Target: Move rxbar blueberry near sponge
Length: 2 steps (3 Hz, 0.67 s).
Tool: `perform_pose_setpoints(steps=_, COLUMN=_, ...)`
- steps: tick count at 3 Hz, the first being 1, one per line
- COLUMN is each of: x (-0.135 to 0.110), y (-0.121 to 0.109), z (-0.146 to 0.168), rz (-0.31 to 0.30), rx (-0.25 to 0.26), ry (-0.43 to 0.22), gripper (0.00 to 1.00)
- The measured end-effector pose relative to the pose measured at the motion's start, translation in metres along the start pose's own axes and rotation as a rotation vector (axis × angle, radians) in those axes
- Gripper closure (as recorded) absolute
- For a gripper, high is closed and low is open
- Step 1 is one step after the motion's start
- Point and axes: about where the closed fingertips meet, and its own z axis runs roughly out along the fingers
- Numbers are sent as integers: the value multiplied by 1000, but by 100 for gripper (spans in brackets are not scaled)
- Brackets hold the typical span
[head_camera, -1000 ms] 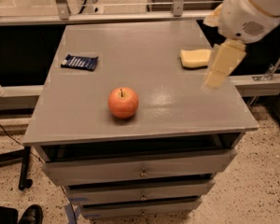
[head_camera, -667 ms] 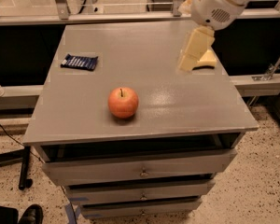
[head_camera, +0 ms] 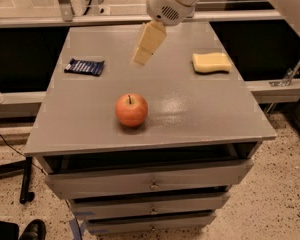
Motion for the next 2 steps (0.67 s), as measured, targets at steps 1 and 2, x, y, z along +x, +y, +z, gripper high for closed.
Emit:
perform_pose_setpoints(steps=1, x=0, y=0, z=0, rz=0, rx=0, ry=0, gripper=0)
perform_pose_setpoints(steps=2, x=-3, y=-1, z=10, rz=30, rx=19, ry=-53, gripper=0)
